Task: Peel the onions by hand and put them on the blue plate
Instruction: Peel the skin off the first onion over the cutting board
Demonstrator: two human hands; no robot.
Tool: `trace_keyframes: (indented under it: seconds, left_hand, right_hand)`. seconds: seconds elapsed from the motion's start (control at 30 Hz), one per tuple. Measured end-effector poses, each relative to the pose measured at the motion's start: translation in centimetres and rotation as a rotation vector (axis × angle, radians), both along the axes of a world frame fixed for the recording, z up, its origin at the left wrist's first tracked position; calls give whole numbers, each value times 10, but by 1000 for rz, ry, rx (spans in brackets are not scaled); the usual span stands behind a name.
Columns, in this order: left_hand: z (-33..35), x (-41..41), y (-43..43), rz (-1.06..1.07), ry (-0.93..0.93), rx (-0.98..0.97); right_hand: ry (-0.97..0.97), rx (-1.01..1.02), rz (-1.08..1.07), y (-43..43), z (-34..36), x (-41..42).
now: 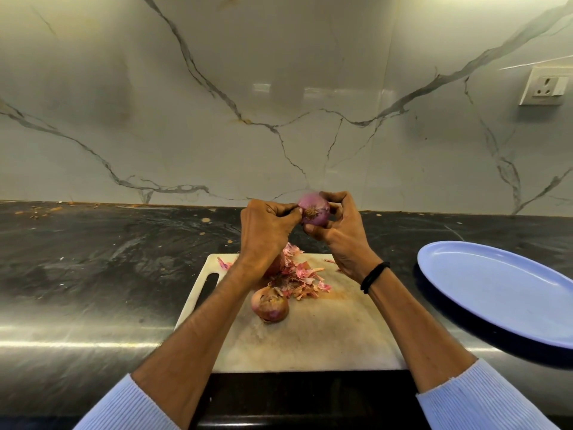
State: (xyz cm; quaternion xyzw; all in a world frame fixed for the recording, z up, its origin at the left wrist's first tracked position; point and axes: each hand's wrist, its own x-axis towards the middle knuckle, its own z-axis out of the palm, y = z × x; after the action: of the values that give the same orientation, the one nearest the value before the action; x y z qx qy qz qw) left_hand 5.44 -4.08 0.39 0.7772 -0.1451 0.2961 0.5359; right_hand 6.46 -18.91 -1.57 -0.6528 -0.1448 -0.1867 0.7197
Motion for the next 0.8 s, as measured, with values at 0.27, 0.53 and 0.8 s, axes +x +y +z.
trace_keyframes:
  seconds: [0.27,0.53,0.8]
  left_hand:
    - [-5,-3,-7,70,-83,28]
    - [-11,-2,-9,146,-188,134]
    - [-3,0,-1,99,-131,47]
  right_hand:
    - [0,-19,7,5,0,-2]
    - [-20,-60,18,8,2,-9]
    - [3,0,78,5,3,-4]
